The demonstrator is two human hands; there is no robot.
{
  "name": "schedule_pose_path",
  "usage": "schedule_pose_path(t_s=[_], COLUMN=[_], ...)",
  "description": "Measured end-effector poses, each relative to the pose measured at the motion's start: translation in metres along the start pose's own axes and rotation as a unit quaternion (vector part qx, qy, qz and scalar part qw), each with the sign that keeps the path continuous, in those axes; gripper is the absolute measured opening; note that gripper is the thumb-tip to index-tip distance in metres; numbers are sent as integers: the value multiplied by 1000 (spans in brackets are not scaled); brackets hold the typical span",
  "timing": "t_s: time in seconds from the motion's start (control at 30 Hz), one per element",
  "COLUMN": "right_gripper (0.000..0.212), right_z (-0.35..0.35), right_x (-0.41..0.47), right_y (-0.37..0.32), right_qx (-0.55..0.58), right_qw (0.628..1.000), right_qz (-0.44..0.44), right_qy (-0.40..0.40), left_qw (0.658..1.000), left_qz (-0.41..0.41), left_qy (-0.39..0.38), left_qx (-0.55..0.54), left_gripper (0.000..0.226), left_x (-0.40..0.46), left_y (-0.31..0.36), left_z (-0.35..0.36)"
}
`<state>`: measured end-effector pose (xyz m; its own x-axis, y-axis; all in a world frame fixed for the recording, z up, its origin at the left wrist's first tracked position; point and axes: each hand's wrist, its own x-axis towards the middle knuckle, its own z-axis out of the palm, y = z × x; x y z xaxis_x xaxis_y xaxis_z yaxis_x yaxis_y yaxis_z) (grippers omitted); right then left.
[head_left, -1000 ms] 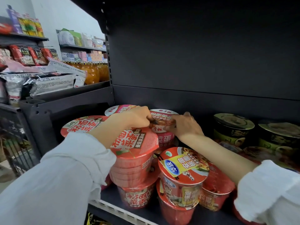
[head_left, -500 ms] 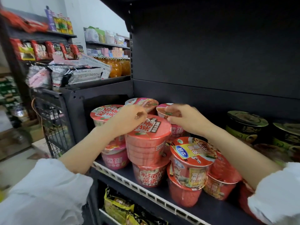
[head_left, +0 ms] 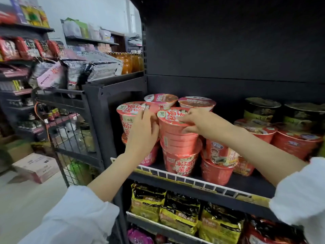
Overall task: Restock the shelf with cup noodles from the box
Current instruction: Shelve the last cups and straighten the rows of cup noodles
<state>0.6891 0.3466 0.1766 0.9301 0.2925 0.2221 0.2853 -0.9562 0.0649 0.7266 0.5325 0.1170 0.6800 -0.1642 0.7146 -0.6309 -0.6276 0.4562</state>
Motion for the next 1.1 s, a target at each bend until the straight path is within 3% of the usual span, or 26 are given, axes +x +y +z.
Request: schedule_pose_path(t_s=[0.1, 0.17, 0.23, 0.3, 0.4, 0.57, 0.7, 0.8, 0.93, 1.03, 1.1], right_gripper=[35, 42, 45, 45, 64, 42, 36, 38, 37, 64, 67], right_z=[-6, -8, -8, -6, 1, 6, 0, -4, -6, -1, 6], right_x=[-6, -11, -14, -15, -16, -8, -18, -26, -21, -14, -6], right_y=[1, 3, 2, -5, -18, -21, -15, -14, -25, -37, -42], right_qx=[3, 2, 3, 4, -5, -11, 101, 115, 104, 7, -85], right_qw=[999, 999, 998, 996, 993, 997, 992, 989, 986, 989, 987], right_qz=[27, 48, 69, 88, 118, 65, 70, 79, 117, 140, 133], right_qy=[-20, -7, 3, 0, 3, 37, 42, 44, 55, 45, 36], left_qw=[995, 978, 957, 955, 952, 900, 904, 916, 931, 953, 958], left_qz=[-39, 14, 79, 102, 149, 232, 176, 148, 84, -19, -46], left_qy=[-89, -209, -277, -273, -251, -276, -326, -324, -306, -265, -252], left_qx=[-6, 8, 36, 48, 90, 247, 215, 183, 178, 148, 131], left_gripper=[11, 22, 31, 33, 31, 37, 39, 38, 66, 83, 83], left_x=[-12, -20, -27, -30, -33, -43, -31, -26, -36, -47, -48], left_y=[-19, -26, -27, -27, -31, -25, -36, -45, -22, -7, -2], left_z=[3, 7, 12, 15, 21, 35, 31, 19, 23, 37, 40])
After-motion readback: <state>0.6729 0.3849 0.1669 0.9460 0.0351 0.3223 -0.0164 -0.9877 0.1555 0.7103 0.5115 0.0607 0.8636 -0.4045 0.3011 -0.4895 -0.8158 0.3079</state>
